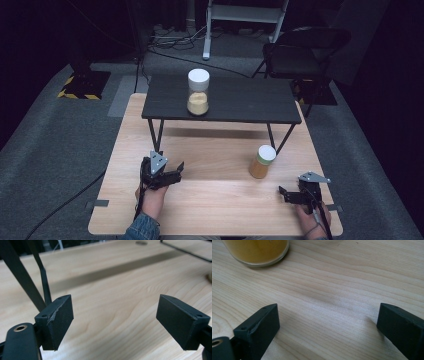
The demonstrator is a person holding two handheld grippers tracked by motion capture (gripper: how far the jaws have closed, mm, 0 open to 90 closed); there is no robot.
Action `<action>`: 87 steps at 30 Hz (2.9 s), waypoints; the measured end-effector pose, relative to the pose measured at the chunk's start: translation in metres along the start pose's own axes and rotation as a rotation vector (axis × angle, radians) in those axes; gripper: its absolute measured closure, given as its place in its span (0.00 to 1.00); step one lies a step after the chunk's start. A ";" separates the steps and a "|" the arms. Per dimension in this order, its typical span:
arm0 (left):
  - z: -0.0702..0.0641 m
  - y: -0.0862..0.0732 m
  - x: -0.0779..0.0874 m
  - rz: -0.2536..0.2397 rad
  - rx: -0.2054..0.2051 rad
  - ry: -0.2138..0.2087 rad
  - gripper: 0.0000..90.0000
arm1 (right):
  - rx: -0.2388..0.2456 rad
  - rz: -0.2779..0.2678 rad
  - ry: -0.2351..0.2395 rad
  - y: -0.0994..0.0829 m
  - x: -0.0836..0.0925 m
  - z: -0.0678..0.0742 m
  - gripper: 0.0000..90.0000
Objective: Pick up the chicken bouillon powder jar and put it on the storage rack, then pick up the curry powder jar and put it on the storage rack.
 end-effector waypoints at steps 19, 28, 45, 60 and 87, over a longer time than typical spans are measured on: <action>0.003 -0.002 -0.029 0.226 -0.030 0.043 0.16 | 0.000 0.000 0.000 0.000 0.000 0.000 0.05; 0.008 0.008 -0.039 0.312 0.020 0.028 0.04 | 0.000 0.000 0.000 0.000 0.000 0.000 0.05; 0.009 0.008 -0.039 0.312 0.019 0.023 0.03 | 0.002 0.000 0.003 0.000 0.000 -0.001 0.05; 0.009 0.008 -0.039 0.313 0.018 0.022 0.03 | 0.003 0.000 0.004 0.000 0.000 -0.001 0.05; 0.008 0.008 -0.039 0.309 0.022 0.025 0.03 | -0.011 -0.070 0.022 0.001 0.003 -0.002 0.07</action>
Point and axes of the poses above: each handheld gripper's, and its own axes: x roughly backward along the jaws, y roughly out of its top, z roughly to its left, the point moved 2 cm from there along -x, roughly forward along the jaws, and after that the axes turned 1 degree about -z, right-handed, at the moved point
